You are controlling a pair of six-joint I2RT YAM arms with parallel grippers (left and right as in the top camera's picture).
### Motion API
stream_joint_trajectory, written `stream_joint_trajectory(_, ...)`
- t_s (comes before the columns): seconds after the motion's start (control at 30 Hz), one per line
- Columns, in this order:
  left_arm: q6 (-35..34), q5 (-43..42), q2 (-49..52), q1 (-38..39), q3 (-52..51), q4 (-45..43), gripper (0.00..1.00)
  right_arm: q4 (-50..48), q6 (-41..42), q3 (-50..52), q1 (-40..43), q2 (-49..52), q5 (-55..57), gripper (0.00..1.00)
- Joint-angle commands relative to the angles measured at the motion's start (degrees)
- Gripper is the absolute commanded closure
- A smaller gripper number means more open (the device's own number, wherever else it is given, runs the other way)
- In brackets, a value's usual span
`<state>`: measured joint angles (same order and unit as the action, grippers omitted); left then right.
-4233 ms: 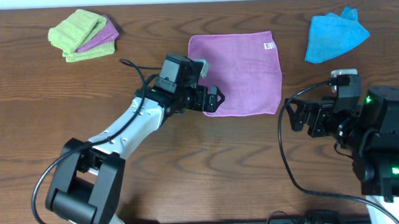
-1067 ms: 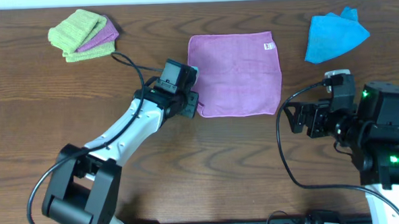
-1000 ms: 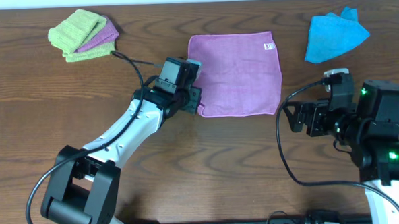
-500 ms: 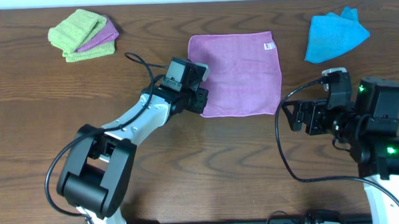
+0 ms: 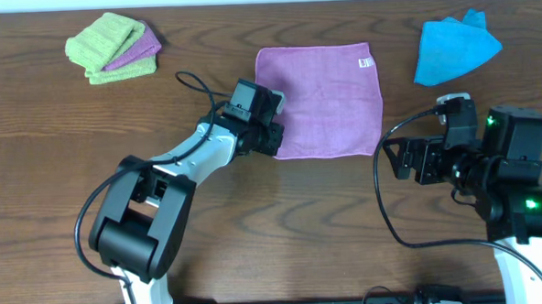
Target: Fold the cloth
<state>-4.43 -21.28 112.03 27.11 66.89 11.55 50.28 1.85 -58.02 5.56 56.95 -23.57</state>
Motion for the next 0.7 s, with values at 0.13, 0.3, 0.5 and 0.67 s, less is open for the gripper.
stream_joint_trajectory(0.13,3.19,2.97,0.39,-0.09,1.09,4.07,0.94,0.07,-1.29,-1.07,0.48,-0.04,-0.46,0.05)
stream_joint_trajectory(0.3,3.67,6.25,0.39,-0.09,1.09,6.69,0.94,0.17,-1.29,-1.07,0.48,-0.04,-0.48,0.06)
stream_joint_trajectory(0.5,3.85,10.84,0.39,-0.09,1.09,10.36,0.94,0.70,-1.29,-1.07,0.48,-0.04,-0.76,0.06)
stream_joint_trajectory(0.67,3.76,13.38,0.37,-0.09,1.09,13.77,0.94,1.03,-1.29,-1.07,0.48,-0.04,-0.72,0.07)
